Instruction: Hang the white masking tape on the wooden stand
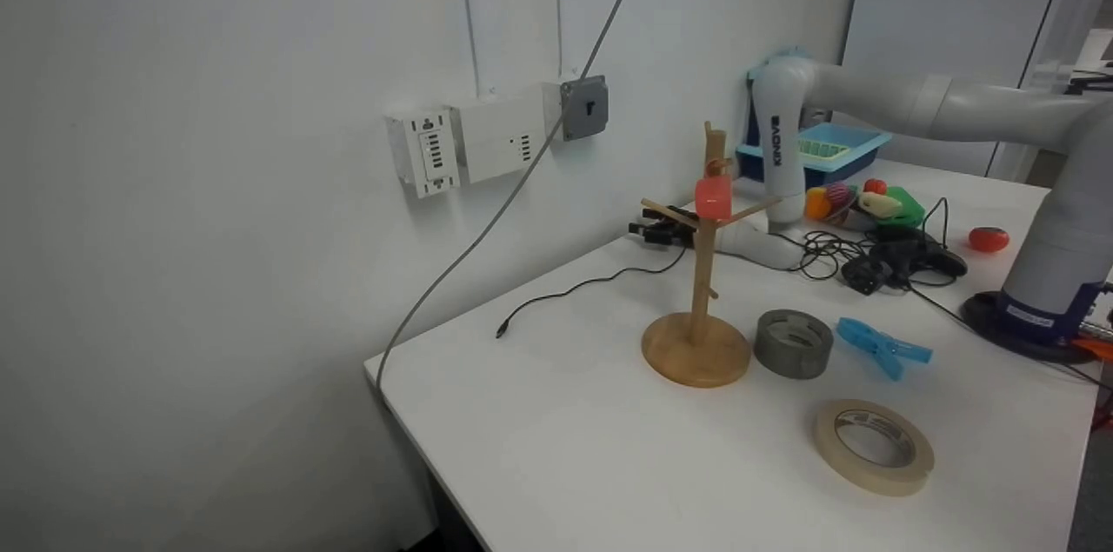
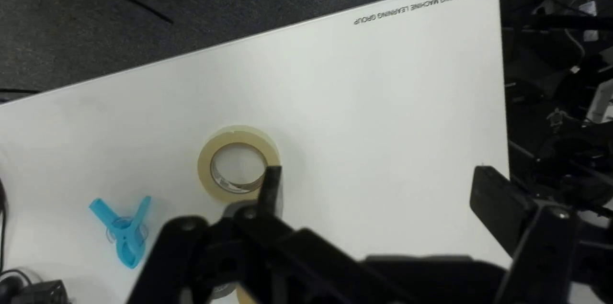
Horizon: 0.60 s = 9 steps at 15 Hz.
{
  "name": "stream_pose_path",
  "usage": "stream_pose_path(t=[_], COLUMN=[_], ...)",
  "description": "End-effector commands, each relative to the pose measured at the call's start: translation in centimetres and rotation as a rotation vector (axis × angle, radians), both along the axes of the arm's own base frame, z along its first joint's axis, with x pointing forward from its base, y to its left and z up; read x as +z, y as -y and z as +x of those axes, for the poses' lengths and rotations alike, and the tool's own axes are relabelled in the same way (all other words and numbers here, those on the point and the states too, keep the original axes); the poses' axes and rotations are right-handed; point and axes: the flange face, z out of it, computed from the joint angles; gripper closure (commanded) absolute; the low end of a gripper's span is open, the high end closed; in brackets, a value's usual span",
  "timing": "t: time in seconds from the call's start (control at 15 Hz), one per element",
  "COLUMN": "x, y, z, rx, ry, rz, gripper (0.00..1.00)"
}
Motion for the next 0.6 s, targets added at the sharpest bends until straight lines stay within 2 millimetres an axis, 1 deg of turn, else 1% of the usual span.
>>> stream_pose_path(t=[0.0, 0.13, 0.2, 0.33, 0.53], x=[-1.72, -2.18, -1.79, -2.38, -2.51], y=[0.97, 1.20, 0.90, 1.02, 0.94], z=[1.97, 2.93, 2.10, 2.68, 2.74], rx=[0.038, 0.056, 0.031, 0.040, 0.043], ry=[0.063, 0.105, 0.069, 0.082, 0.082], rz=[-0.082, -0.119, -0.083, -0.098, -0.101], gripper=[0.00, 0.00, 0.00, 0.00, 0.00])
